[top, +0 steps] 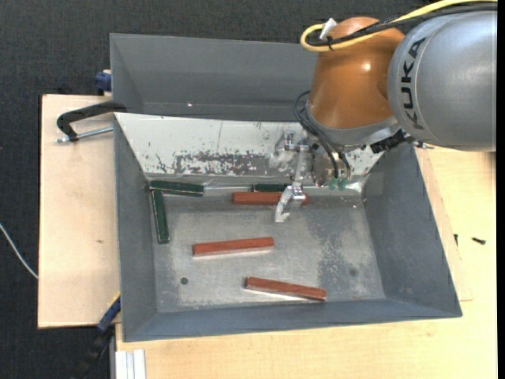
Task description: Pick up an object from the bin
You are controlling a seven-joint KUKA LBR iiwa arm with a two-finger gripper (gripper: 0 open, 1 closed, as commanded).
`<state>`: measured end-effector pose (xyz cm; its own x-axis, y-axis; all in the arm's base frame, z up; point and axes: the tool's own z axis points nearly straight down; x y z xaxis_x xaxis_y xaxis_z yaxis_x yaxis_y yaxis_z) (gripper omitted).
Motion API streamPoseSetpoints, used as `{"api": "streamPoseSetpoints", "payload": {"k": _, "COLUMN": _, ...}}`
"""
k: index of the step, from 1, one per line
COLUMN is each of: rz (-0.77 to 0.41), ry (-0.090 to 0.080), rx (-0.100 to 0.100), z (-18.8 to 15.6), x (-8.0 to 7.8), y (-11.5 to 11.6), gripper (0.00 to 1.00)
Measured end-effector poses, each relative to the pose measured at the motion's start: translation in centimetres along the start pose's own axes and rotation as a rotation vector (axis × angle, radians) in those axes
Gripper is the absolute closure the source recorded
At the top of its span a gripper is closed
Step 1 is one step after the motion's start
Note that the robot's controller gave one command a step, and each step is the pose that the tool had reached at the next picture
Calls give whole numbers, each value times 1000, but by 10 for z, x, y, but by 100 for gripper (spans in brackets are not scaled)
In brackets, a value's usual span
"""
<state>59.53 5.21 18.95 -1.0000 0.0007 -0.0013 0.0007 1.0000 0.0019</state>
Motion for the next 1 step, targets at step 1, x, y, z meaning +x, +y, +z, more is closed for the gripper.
{"api": "streamPoseSetpoints", "payload": {"k": 1, "rz": 0, "ry": 0, "rx": 0, "z": 0, "x": 0, "y": 0, "gripper": 0}}
